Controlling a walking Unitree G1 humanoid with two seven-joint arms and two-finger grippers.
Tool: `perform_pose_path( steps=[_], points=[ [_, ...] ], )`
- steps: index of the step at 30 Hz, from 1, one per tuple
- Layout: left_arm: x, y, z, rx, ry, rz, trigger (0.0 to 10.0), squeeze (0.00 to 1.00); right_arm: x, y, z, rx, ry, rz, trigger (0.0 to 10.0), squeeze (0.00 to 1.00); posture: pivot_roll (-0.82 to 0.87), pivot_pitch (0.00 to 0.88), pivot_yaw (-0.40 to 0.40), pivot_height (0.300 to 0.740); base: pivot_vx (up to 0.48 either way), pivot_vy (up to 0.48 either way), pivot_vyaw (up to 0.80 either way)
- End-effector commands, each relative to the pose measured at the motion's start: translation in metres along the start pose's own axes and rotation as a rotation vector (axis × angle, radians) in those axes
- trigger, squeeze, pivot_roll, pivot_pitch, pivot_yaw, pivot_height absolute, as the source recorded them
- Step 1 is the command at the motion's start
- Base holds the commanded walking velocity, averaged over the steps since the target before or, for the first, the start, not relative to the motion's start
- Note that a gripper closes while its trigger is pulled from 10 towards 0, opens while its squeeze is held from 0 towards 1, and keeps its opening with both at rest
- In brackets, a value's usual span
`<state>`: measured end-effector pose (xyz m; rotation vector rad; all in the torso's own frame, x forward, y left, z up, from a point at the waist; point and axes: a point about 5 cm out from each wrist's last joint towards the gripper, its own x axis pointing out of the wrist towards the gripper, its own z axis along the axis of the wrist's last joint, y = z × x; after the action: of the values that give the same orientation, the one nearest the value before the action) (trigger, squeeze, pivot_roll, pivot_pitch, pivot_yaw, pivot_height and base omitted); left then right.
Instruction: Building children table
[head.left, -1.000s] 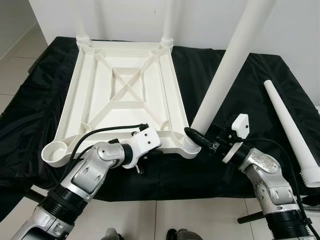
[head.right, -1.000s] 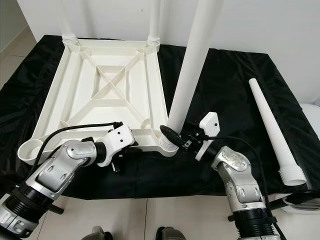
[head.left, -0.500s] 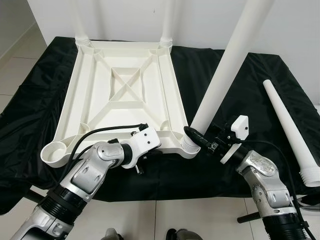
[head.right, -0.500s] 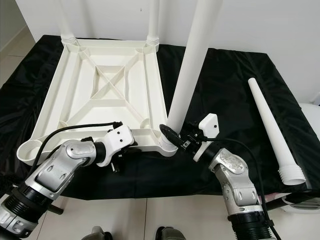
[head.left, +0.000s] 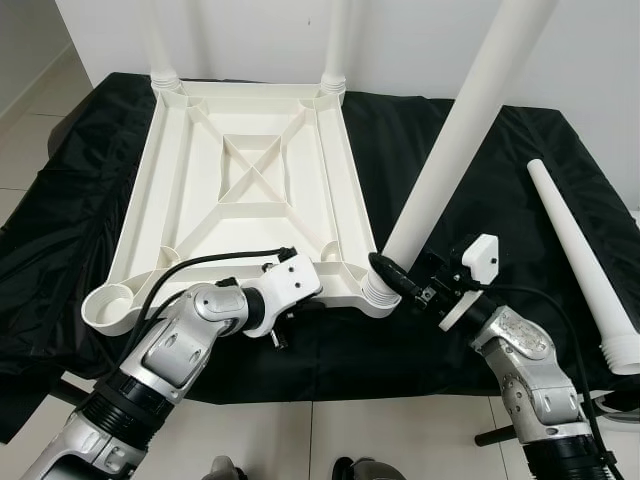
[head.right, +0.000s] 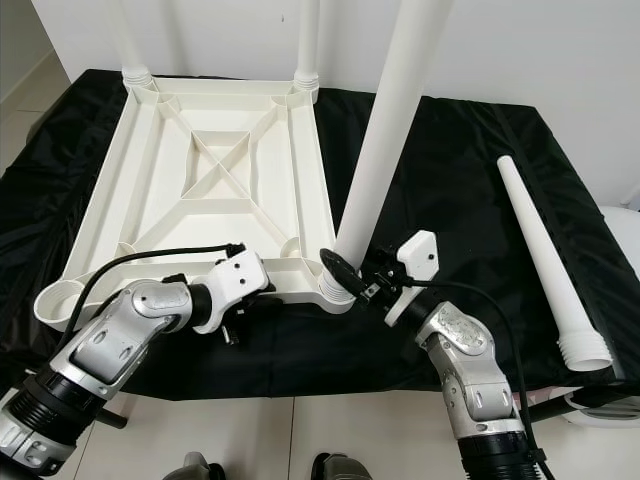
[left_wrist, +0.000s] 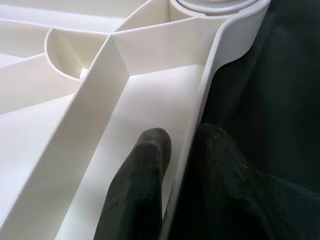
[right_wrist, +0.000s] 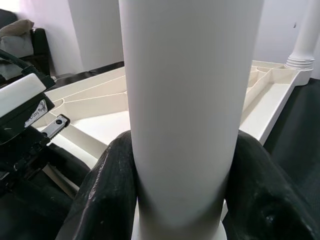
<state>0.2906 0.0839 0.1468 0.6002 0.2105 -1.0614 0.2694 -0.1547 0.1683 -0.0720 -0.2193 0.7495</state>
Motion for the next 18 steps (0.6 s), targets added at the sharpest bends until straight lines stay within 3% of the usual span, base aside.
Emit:
perform_pose_path(
  steps=[1,18],
  points=[
    [-0.003,0.003,0.009,0.036,-0.019,0.011,10.0,0.0,-0.008,0.002,-0.017,0.042,0.088,-0.029,10.0,0.0,-0.06,0.137,-0.02,0.74,0.0,0.0,0.0],
    [-0.003,0.016,0.006,-0.054,0.017,0.095,10.0,0.0,-0.009,0.009,-0.012,0.038,0.044,-0.078,10.0,0.0,-0.06,0.135,-0.017,0.74,0.0,0.0,0.0]
  ],
)
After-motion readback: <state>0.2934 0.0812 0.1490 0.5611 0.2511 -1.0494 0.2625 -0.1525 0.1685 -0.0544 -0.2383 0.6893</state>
